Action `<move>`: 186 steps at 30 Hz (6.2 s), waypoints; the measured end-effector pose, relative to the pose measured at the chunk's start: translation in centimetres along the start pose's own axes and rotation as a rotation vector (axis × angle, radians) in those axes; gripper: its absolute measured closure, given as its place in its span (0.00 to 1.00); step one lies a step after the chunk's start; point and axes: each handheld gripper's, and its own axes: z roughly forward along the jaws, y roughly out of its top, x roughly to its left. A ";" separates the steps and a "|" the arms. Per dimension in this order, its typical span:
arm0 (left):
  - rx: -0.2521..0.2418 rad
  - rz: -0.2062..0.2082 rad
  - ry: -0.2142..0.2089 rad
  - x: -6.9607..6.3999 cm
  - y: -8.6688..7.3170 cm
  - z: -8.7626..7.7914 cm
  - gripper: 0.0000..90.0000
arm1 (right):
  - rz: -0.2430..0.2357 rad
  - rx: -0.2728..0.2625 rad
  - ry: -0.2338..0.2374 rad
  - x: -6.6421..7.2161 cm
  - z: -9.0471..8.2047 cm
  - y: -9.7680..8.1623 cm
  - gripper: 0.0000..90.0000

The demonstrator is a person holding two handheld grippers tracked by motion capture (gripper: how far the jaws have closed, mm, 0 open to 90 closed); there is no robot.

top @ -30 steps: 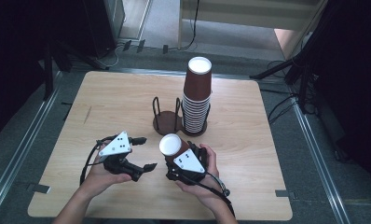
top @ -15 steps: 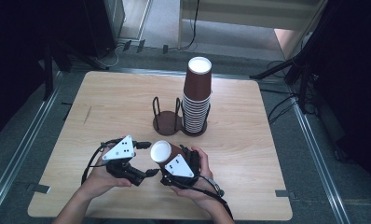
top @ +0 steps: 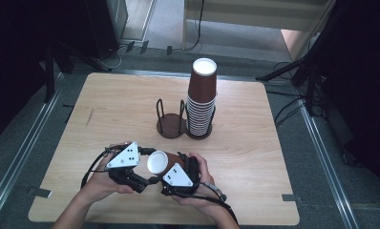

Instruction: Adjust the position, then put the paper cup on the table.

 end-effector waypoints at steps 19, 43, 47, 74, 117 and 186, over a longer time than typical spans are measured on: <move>0.007 0.030 -0.063 -0.4 0.0 0.5 0.23 | -0.030 -0.007 0.121 0.4 -0.2 -0.2 0.10; -0.017 0.005 -0.048 0.4 -0.2 -0.3 0.26 | 0.008 -0.073 0.099 -0.3 -1.4 0.1 0.00; -0.022 -0.027 -0.027 0.8 -0.4 -0.3 0.26 | 0.028 -0.085 0.109 -0.7 -1.9 0.3 0.00; -0.186 -0.153 0.139 2.4 -1.1 -2.4 0.26 | 0.084 -0.155 0.081 -2.5 -4.2 1.9 0.00; -0.462 -0.236 0.358 3.1 -2.2 -4.8 0.26 | 0.599 -0.035 -0.147 -3.5 -1.9 2.2 0.07; -0.553 -0.204 0.347 0.9 -2.0 -0.4 0.26 | 2.046 -0.218 0.155 -3.3 -2.0 4.9 0.00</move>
